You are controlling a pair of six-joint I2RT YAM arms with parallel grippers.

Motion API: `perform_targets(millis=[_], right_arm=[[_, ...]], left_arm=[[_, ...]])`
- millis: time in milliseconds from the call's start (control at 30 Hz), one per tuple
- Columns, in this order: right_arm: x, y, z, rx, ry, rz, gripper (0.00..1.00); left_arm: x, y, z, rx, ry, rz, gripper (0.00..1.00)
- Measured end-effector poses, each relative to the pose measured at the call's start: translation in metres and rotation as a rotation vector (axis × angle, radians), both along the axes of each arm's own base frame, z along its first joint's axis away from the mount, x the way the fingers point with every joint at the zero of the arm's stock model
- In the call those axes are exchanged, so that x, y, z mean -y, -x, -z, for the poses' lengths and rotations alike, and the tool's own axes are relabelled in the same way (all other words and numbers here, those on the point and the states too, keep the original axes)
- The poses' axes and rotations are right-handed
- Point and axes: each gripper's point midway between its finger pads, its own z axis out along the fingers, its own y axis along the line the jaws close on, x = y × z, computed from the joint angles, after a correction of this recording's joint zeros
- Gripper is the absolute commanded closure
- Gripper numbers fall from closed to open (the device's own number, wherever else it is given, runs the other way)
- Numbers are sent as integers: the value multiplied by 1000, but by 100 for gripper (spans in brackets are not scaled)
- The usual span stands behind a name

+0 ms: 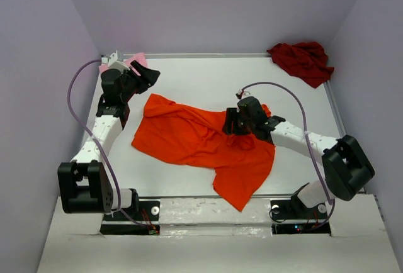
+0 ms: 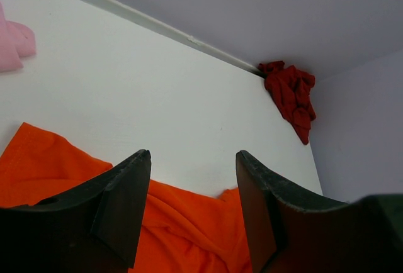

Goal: Fold and stack the t-shirts
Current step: Fold the flattened T-shirt at the center of the board, then smooth out the 1/3-folded T-shirt at the center of the board.

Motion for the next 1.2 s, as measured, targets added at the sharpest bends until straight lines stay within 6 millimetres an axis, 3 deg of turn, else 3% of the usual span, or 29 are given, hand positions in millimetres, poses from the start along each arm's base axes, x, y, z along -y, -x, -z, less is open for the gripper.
perform_targets(millis=[167,433,533,767,933,1200], right_arm=[[3,-26,-26,94,32,60,39],[6,-72,-38,172,127,162,39],[14,-80,-37,182,169,209,39],[34,-92,-30,182,222,294,39],[62,-99,-19,148,237,388,40],[94,-103,13,65,265,480,41]], left_arm=[[3,-11,27,-59,-5,1,35],[31,-22,126,-288,-44,42,36],[36,-18,148,-347,-84,35,37],[25,-24,173,-410,-194,-24,37],[11,-33,181,-432,-270,-77,37],[-6,-37,203,-486,-372,-132,37]])
